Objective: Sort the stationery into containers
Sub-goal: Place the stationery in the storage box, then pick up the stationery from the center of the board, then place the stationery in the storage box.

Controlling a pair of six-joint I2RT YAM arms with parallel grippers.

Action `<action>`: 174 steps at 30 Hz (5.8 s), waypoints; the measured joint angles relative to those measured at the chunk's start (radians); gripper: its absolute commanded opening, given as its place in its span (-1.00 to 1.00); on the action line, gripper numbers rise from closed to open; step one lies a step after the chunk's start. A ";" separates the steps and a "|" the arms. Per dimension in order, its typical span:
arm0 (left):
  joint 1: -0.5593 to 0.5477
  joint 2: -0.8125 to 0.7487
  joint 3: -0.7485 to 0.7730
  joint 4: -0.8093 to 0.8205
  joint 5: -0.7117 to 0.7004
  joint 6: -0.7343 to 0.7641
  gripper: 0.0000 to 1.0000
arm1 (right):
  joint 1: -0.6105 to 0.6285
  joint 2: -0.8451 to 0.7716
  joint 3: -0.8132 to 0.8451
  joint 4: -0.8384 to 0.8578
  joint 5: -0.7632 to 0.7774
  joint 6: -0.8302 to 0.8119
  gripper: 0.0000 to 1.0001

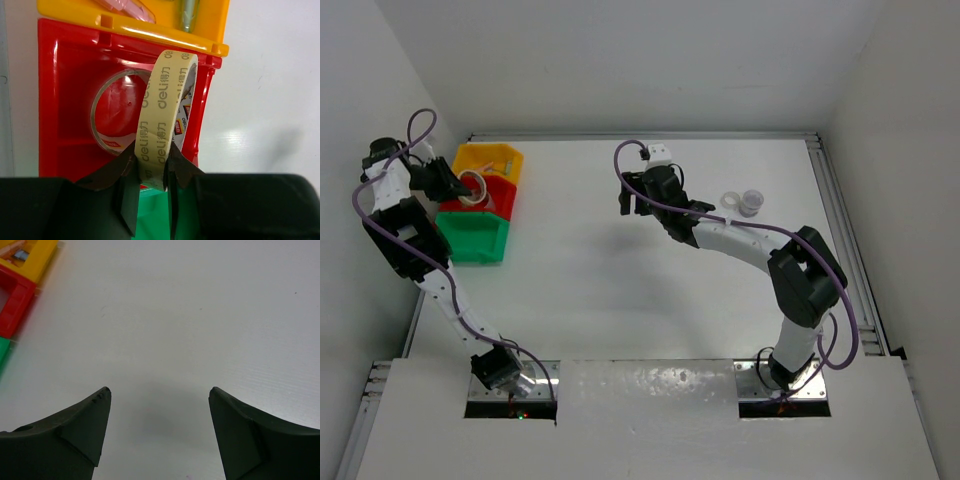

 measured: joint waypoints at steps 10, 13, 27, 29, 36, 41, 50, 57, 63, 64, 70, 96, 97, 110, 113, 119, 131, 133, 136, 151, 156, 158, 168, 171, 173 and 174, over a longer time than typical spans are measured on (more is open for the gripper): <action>0.000 0.000 -0.074 0.016 -0.008 0.011 -0.02 | 0.000 0.000 0.000 -0.002 0.002 -0.008 0.56; 0.000 0.000 -0.070 0.020 -0.020 0.007 0.26 | 0.000 0.000 0.000 -0.004 0.004 -0.014 0.56; -0.078 -0.007 0.034 0.033 -0.185 -0.016 0.46 | -0.014 -0.001 0.002 -0.069 0.027 -0.059 0.49; -0.091 -0.010 0.034 0.036 -0.206 -0.017 0.41 | -0.028 -0.005 0.002 -0.088 0.026 -0.049 0.47; -0.145 -0.031 0.032 0.037 -0.304 0.002 0.25 | -0.111 -0.068 -0.035 -0.122 0.027 0.006 0.46; -0.164 -0.040 0.027 0.037 -0.331 0.006 0.27 | -0.145 -0.105 -0.060 -0.141 0.026 0.043 -0.12; -0.171 -0.175 0.027 0.047 -0.321 -0.005 0.32 | -0.422 -0.084 -0.046 -0.327 0.061 0.219 -0.46; -0.172 -0.297 0.005 0.066 -0.284 -0.009 0.33 | -0.528 0.146 0.187 -0.482 0.100 0.241 -0.57; -0.172 -0.299 -0.038 0.050 -0.272 -0.009 0.34 | -0.550 0.180 0.163 -0.508 0.074 0.353 -0.51; -0.172 -0.299 -0.039 0.048 -0.270 -0.010 0.33 | -0.556 0.190 0.163 -0.505 0.072 0.372 -0.51; -0.172 -0.299 -0.039 0.049 -0.251 -0.018 0.33 | -0.589 0.242 0.163 -0.508 0.076 0.451 -0.46; -0.173 -0.299 -0.039 0.048 -0.243 -0.020 0.34 | -0.624 0.294 0.168 -0.404 0.056 0.407 -0.38; -0.173 -0.299 -0.039 0.048 -0.243 -0.020 0.34 | -0.618 0.287 0.168 -0.400 0.063 0.400 -0.36; -0.172 -0.299 -0.039 0.048 -0.239 -0.027 0.34 | -0.596 0.299 0.288 -0.428 0.070 0.397 -0.35; -0.172 -0.299 -0.039 0.048 -0.239 -0.027 0.34 | -0.603 0.337 0.295 -0.448 0.069 0.406 -0.35; -0.172 -0.299 -0.039 0.048 -0.234 -0.028 0.34 | -0.609 0.424 0.351 -0.515 0.070 0.429 -0.32; -0.184 -0.300 -0.039 0.038 -0.214 -0.030 0.34 | -0.604 0.394 0.301 -0.467 0.068 0.420 -1.00; -0.205 -0.302 -0.039 0.027 -0.209 -0.019 0.34 | -0.579 0.324 0.211 -0.427 0.084 0.361 -1.00; -0.287 -0.316 -0.049 0.008 -0.187 0.008 0.40 | -0.483 0.200 0.120 -0.370 0.107 0.261 -1.00; -0.826 -0.354 -0.212 0.000 -0.124 0.017 0.44 | -0.041 0.127 0.250 -0.227 0.023 0.150 -1.00; -0.837 -0.354 -0.227 0.024 -0.128 -0.006 0.41 | -0.010 0.127 0.250 -0.227 0.023 0.155 -1.00; -0.844 -0.354 -0.227 0.033 -0.127 -0.016 0.36 | 0.003 0.127 0.249 -0.226 0.023 0.159 -1.00; -0.858 -0.316 -0.227 0.050 -0.099 -0.047 -0.58 | 0.027 0.127 0.227 -0.220 0.016 0.174 -1.00; -0.860 -0.315 -0.227 0.050 -0.093 -0.044 -0.81 | 0.027 0.127 0.224 -0.218 0.016 0.179 -1.00; -0.859 -0.315 -0.227 0.050 -0.091 -0.043 -1.00 | 0.027 0.127 0.223 -0.215 0.014 0.182 -1.00; -0.859 -0.315 -0.227 0.049 -0.090 -0.042 -1.00 | 0.027 0.127 0.222 -0.215 0.015 0.183 -1.00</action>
